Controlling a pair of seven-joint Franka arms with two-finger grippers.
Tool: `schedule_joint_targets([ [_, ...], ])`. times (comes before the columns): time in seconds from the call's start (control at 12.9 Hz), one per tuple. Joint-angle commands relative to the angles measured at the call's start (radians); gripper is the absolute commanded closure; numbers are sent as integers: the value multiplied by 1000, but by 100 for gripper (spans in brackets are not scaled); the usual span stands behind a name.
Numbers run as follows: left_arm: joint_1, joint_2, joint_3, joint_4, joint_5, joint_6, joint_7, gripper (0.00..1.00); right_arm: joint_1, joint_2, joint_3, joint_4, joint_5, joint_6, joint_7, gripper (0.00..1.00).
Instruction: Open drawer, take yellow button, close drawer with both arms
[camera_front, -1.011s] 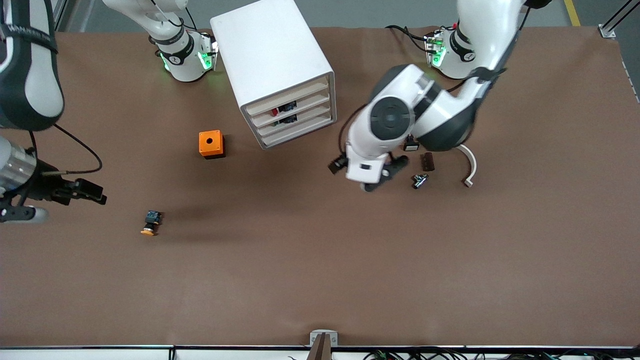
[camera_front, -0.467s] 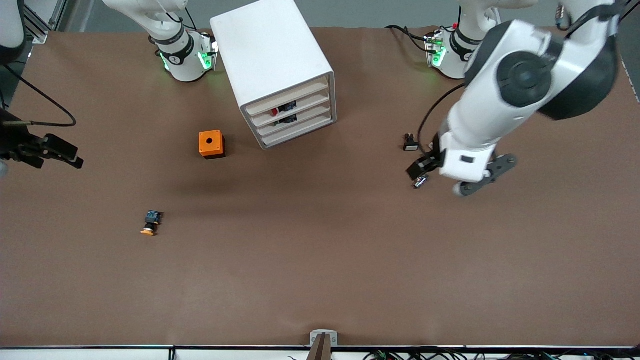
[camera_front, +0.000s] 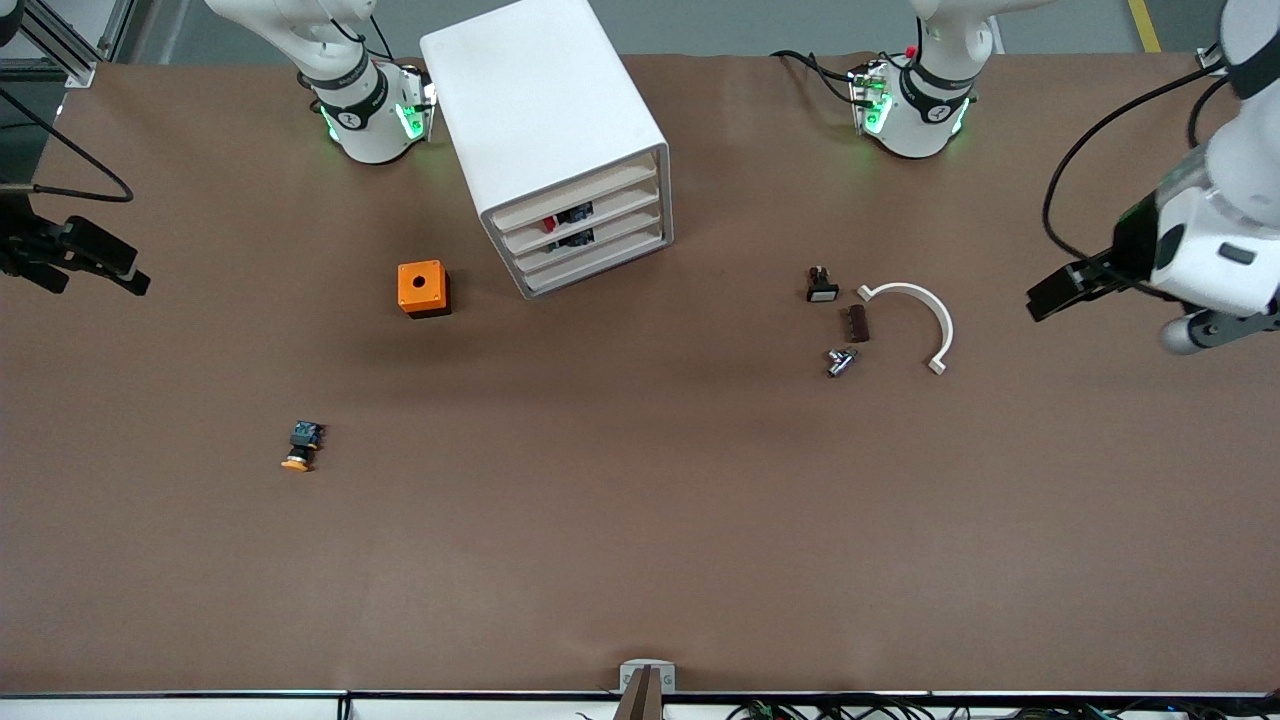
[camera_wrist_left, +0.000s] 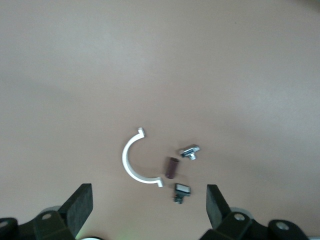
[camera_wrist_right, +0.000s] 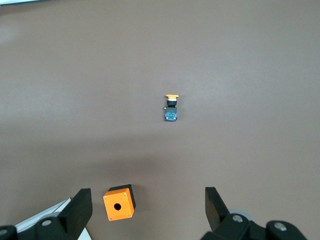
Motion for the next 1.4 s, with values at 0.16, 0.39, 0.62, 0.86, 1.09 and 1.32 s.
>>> schedule_joint_targets([
  [0.16,-66,-118,122,-81,-4,-21,222,0,-18,-30,21,-20,-52,-12,19,0],
  [0.39,-180,-196,283,-162,-56,-21,269,0,-23,-22,18,-15,-49,-6,20,0],
  [0.62,-205,-251,312,-220,-62,-21,272,0,-24,-20,15,-15,-40,-5,17,0],
  [0.86,-216,-305,307,-286,-62,-9,275,0,-26,-20,15,-4,-38,-5,14,0],
  [1.09,-214,-333,288,-329,-64,17,280,0,-27,-20,13,-4,-40,-9,19,1],
  [1.32,-210,-333,288,-333,-73,39,326,0,-26,-20,13,-4,-38,-11,20,1],
])
